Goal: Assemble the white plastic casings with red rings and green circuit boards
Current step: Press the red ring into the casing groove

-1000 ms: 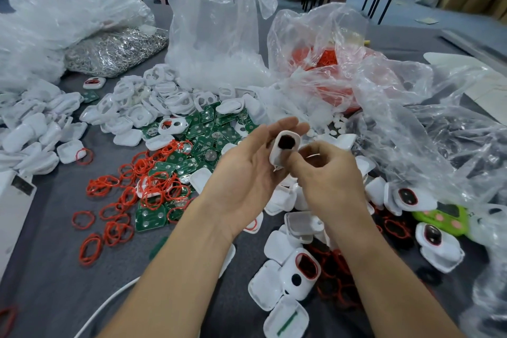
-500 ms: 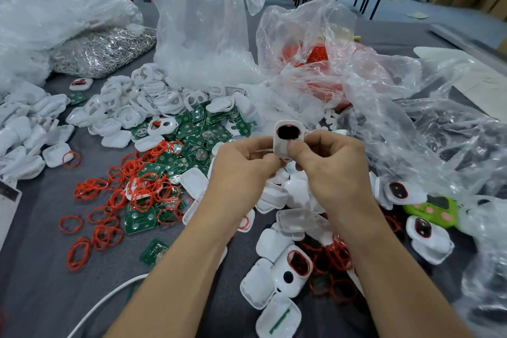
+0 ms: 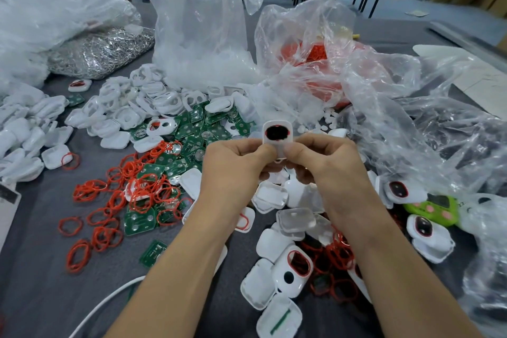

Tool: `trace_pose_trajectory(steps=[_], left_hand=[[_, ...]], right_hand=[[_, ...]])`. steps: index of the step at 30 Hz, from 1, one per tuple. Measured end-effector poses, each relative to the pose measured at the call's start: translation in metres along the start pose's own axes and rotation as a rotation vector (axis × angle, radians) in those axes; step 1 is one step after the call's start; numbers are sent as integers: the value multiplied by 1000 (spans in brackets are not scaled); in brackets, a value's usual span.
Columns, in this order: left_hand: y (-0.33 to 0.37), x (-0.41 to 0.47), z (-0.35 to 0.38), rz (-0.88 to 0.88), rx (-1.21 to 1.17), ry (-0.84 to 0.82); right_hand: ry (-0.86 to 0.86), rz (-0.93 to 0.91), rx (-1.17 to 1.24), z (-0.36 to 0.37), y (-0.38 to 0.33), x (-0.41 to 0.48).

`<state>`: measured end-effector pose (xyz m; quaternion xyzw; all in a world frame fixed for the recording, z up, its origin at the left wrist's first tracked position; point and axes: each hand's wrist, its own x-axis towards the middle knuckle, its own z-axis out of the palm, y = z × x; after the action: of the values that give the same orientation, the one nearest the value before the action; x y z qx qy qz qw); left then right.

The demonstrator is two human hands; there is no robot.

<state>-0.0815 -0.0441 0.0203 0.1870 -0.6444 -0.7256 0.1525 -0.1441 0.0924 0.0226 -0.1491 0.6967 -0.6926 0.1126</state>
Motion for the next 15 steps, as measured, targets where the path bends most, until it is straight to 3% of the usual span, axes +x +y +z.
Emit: trace_pose_trajectory(steps=[15], left_hand=[[-1,-3,5,98,7,40]], right_hand=[[97,-176,-150,3,-2,-3]])
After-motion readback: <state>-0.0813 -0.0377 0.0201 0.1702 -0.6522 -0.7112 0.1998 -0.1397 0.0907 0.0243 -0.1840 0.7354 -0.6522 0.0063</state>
